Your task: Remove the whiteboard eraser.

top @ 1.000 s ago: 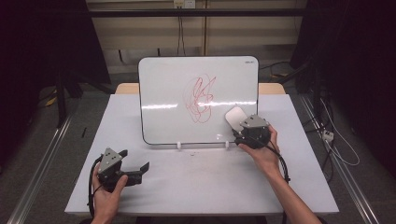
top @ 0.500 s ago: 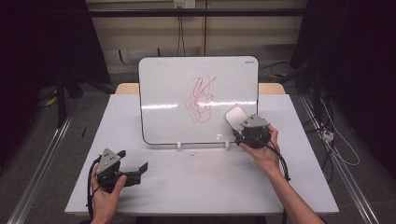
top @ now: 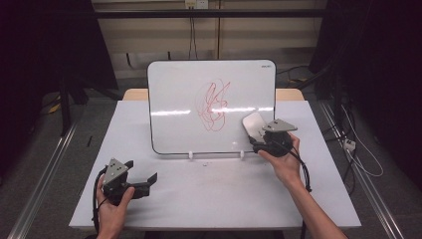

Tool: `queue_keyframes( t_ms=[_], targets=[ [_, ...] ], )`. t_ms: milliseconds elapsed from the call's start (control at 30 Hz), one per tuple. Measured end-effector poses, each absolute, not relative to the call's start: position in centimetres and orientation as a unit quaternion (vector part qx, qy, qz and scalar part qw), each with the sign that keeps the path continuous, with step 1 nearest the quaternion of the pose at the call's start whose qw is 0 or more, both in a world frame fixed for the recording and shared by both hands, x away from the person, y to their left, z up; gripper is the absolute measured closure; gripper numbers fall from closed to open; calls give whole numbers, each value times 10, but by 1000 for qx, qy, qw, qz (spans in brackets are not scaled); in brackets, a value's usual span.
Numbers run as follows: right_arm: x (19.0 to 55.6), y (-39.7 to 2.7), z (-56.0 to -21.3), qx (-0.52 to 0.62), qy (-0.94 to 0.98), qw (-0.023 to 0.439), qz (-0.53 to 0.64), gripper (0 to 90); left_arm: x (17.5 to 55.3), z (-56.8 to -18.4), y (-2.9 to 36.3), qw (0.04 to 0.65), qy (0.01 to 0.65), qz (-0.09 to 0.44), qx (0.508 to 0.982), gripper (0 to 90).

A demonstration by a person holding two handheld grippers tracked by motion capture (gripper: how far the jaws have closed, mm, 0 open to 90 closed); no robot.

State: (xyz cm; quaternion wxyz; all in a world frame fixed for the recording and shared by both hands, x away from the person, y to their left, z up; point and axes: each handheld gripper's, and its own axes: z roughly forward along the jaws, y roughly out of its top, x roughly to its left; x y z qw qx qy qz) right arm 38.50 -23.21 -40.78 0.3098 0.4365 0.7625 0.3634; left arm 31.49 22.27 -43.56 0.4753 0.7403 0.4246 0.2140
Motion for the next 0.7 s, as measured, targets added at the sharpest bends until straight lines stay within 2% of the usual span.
queue_keyframes(
  t_ms=[700],
  targets=[
    [371,-228,-389,409,744,320,420,313,315,-437,224,477,427,206,740,42]
  ],
)
